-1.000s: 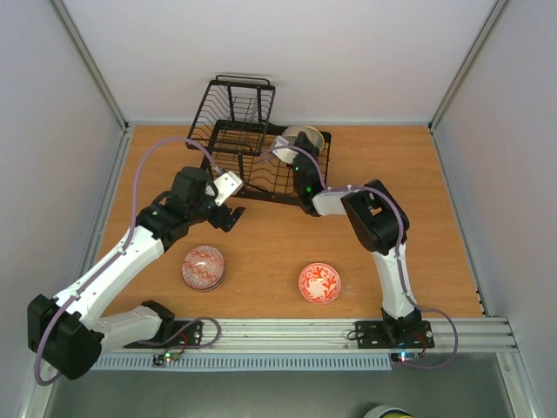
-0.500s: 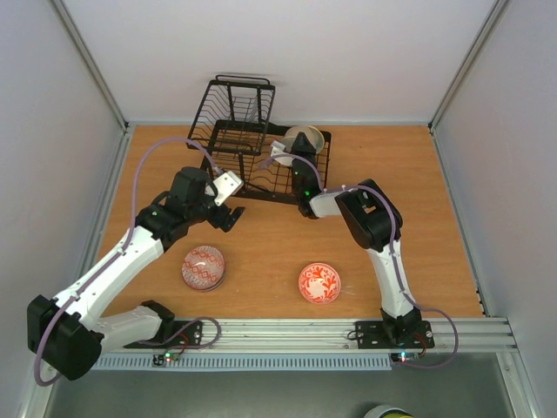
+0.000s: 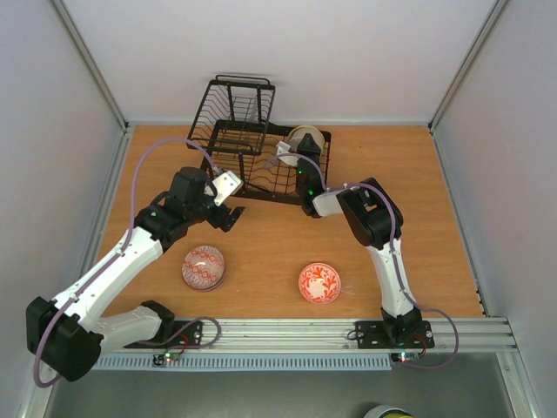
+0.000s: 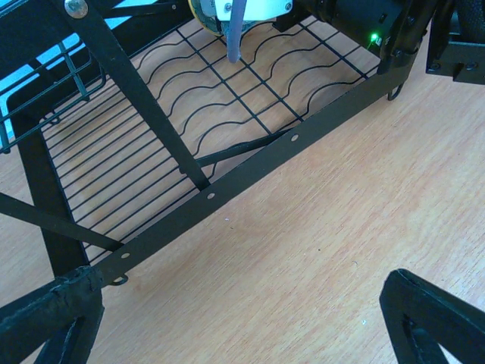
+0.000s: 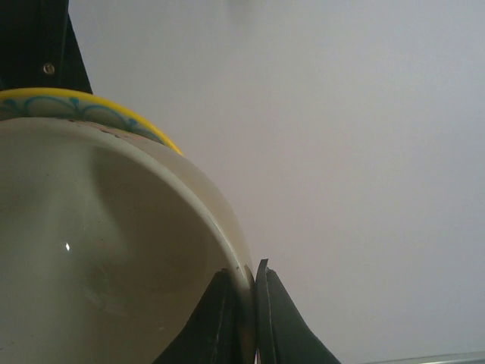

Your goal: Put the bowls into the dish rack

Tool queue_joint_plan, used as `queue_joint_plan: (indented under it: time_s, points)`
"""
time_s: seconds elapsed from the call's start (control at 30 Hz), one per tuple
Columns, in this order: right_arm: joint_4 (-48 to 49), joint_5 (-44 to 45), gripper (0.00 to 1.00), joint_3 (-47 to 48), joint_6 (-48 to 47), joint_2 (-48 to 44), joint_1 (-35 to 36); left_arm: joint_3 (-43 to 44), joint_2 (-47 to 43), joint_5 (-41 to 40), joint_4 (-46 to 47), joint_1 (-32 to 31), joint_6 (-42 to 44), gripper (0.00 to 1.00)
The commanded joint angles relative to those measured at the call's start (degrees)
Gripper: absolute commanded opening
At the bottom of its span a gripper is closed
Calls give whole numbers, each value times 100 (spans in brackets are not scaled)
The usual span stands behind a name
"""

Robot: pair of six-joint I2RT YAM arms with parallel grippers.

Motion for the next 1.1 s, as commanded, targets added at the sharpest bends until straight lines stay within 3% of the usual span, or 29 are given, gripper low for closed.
queue_joint_plan:
  time_s: [0.0, 0.6, 0.7, 0.9, 1.07]
  points:
    - [962, 93, 1, 119, -165, 65, -67, -47, -117, 18, 207, 26, 24, 99]
    - [373, -22, 2, 363, -152, 232, -84, -65, -137, 9, 220, 31, 37, 99]
    - [266, 11, 12, 304, -55, 133, -84, -74, -136, 18, 226, 32, 37, 99]
    - [322, 111, 45, 279, 56, 110, -84, -90, -161, 5, 236, 32, 55, 99]
    - [424, 110, 52, 244, 64, 86, -84, -91, -163, -1, 243, 32, 55, 99]
